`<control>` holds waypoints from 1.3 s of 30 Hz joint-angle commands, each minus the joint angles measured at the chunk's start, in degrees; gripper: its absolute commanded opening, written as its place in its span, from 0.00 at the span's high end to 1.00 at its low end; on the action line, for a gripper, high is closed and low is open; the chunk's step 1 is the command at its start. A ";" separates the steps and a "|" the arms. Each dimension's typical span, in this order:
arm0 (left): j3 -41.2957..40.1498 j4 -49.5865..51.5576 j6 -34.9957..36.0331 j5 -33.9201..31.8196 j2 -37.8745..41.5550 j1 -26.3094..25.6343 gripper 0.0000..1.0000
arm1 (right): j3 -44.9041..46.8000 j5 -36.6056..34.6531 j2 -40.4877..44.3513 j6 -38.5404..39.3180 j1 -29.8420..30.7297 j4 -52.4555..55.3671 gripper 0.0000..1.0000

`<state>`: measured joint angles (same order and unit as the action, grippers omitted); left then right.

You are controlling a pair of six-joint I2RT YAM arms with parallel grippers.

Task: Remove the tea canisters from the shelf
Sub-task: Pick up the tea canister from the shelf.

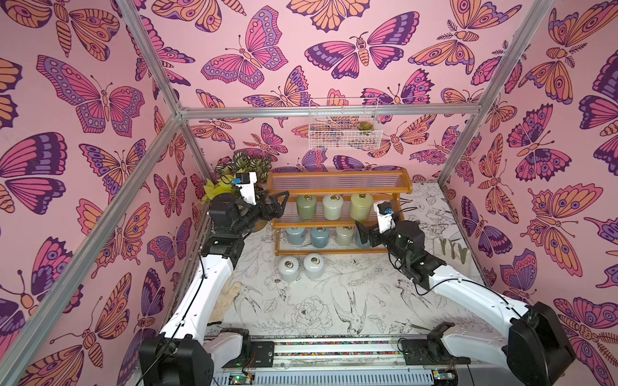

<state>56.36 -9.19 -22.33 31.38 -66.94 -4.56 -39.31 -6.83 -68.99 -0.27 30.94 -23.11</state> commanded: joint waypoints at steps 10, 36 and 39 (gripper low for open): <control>1.50 -1.59 0.37 1.48 -0.39 -0.18 0.00 | -4.71 3.45 -10.61 -3.24 -4.47 -10.11 0.01; 0.51 -0.04 1.06 0.46 1.95 -0.18 0.00 | -14.12 8.08 -25.38 -3.24 -6.24 -15.15 0.01; 0.25 0.00 1.06 0.66 1.90 -0.19 0.00 | -14.21 8.11 -25.82 -3.08 -6.24 -15.38 0.02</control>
<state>56.42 -8.97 -22.06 31.90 -65.89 -4.56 -52.56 0.97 -93.78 -2.98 25.04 -38.50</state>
